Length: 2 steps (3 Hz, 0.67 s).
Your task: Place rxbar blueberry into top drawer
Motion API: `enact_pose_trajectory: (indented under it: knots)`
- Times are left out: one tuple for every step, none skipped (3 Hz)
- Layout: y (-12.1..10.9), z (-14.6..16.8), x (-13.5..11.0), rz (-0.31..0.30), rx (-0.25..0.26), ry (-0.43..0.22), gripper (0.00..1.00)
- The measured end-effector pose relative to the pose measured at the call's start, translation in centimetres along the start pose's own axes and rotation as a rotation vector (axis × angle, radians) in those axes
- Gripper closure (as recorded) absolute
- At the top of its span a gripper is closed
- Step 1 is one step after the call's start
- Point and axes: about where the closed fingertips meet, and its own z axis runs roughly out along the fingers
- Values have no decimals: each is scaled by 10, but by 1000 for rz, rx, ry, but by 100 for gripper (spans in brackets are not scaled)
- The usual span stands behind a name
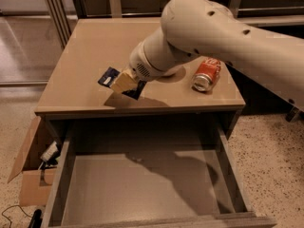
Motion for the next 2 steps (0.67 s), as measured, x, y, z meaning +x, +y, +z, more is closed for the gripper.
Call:
enact_pose_trajectory:
  knots:
    - [29, -11, 37, 42, 20, -16, 100]
    - [60, -15, 92, 134, 39, -50, 100]
